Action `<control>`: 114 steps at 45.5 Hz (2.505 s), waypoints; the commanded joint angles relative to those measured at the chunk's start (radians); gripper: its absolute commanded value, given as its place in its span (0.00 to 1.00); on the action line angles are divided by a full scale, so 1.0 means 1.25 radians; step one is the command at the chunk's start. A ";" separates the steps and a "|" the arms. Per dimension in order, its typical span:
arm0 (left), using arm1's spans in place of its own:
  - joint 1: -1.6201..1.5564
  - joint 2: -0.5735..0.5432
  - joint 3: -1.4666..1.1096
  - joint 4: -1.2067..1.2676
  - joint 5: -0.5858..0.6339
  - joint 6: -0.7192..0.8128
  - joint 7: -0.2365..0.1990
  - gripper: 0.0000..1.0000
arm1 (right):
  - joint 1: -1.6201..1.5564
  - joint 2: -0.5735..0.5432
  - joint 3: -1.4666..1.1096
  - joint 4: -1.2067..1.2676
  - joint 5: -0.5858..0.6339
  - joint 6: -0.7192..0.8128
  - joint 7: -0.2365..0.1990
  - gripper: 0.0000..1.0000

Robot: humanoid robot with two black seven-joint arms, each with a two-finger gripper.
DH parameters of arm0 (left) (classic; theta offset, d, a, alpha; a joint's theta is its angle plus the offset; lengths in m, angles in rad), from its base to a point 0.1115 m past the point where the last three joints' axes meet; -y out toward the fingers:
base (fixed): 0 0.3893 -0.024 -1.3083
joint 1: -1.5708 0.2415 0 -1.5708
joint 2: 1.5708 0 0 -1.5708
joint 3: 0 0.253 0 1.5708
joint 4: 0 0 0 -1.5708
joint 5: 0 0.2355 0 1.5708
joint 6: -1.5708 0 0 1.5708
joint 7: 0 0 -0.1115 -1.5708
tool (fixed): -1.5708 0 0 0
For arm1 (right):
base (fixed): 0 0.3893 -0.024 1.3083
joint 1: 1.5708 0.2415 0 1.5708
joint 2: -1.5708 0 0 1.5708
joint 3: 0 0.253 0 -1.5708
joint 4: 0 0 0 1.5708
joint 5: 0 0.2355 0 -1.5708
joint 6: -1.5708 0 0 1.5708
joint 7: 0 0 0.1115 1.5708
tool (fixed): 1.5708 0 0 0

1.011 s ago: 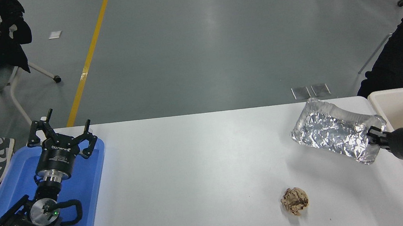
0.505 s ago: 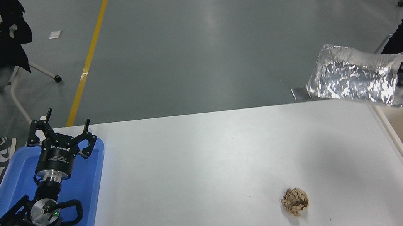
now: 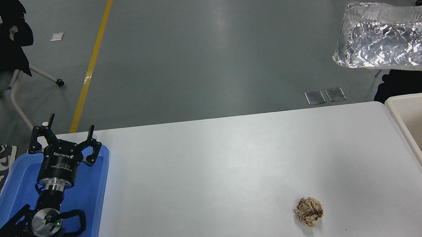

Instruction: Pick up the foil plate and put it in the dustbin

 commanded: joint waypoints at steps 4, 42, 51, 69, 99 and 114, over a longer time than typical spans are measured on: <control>0.000 0.000 0.000 0.000 0.000 0.000 0.000 1.00 | -0.052 -0.001 -0.005 -0.029 -0.002 -0.009 -0.002 0.00; 0.000 0.000 0.000 0.000 0.000 -0.001 0.000 1.00 | -0.937 0.005 0.238 -0.610 0.226 -0.311 -0.130 0.00; 0.000 0.000 0.000 0.000 0.000 0.000 0.000 1.00 | -1.093 0.053 0.349 -0.751 0.215 -0.312 -0.130 0.00; 0.000 0.000 0.000 -0.001 0.000 0.000 0.000 1.00 | -1.186 0.088 0.429 -0.802 0.215 -0.348 -0.131 0.00; 0.000 0.000 0.000 -0.001 0.000 -0.001 0.000 1.00 | -1.209 0.086 0.457 -0.804 0.210 -0.367 -0.131 0.33; 0.000 0.000 0.000 0.000 0.000 0.000 0.000 1.00 | -1.202 0.116 0.488 -0.821 0.211 -0.393 -0.130 1.00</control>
